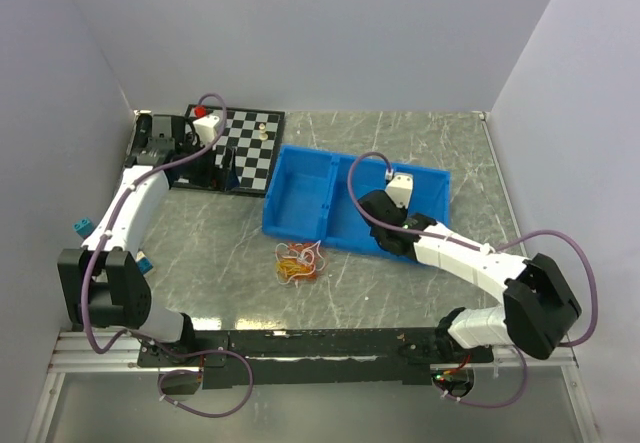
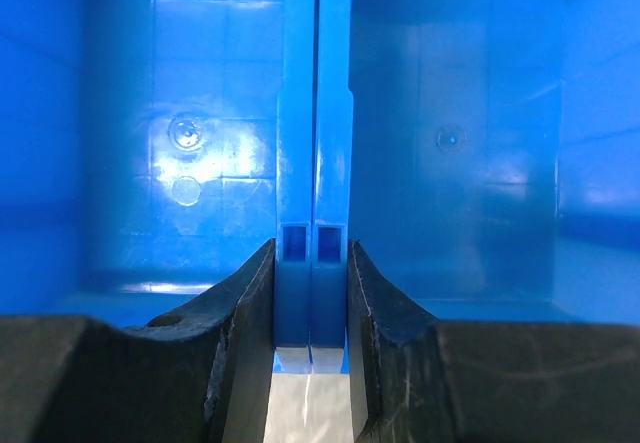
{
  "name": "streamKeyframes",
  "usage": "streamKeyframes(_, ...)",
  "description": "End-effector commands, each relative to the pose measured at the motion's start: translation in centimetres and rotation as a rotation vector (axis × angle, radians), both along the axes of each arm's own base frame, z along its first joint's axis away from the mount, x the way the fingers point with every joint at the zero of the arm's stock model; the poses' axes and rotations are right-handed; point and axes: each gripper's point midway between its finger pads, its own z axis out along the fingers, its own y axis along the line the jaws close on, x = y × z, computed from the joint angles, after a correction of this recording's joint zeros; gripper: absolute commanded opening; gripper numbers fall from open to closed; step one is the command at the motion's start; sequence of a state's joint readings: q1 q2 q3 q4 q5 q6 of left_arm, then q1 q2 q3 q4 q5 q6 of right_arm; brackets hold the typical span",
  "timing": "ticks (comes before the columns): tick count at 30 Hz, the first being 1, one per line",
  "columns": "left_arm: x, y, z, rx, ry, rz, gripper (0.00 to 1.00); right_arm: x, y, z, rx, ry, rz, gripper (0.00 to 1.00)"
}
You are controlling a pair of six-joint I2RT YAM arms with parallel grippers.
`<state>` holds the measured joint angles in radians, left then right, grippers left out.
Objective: Untangle the cables
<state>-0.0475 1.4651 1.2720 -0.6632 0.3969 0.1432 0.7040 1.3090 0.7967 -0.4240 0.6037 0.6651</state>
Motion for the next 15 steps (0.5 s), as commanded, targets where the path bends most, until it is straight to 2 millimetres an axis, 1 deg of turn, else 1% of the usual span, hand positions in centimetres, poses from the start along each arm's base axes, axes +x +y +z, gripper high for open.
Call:
streamKeyframes(1,-1.2,-1.1,2.2,-0.016,-0.071,-0.064,0.97,-4.9,-0.5,-2.8,-0.067,0.179,0.104,0.0)
streamKeyframes(4,-1.8,-1.7,2.0,-0.006,-0.067,-0.082,0.97,-5.3,-0.9,-2.8,-0.058,0.177,0.082,0.01)
streamKeyframes(5,-2.1,-2.0,1.8,-0.001,-0.063,-0.091,0.97,-5.4,-0.9,-2.8,-0.053,0.176,0.075,0.05)
streamKeyframes(6,-2.4,-2.3,1.6,0.004,-0.061,-0.1,0.97,-5.5,-0.9,-2.7,-0.05,0.173,0.073,0.13)
streamKeyframes(7,-2.8,-2.7,1.6,0.007,-0.061,-0.11,0.97,-5.5,-0.9,-2.6,-0.044,0.167,0.065,0.25)
streamKeyframes(8,-3.0,-3.0,1.5,0.012,-0.064,-0.117,0.97,-5.5,-0.8,-2.2,-0.036,0.153,0.06,0.39)
streamKeyframes(10,-3.8,-3.9,1.5,0.012,-0.064,-0.145,0.97,-5.5,-0.4,-1.0,-0.013,0.108,0.056,0.55)
streamKeyframes(11,-4.4,-4.5,1.5,0.011,-0.062,-0.163,0.97,-5.5,0.0,-0.2,0.007,0.076,0.062,0.6)
streamKeyframes(13,-5.5,-5.4,1.5,0.018,-0.065,-0.206,0.97,-5.6,1.0,2.1,0.068,-0.005,0.103,0.66)
streamKeyframes(15,-7.1,-6.4,1.2,0.027,-0.06,-0.266,0.97,-6.2,2.5,3.9,0.131,-0.063,0.186,0.69)
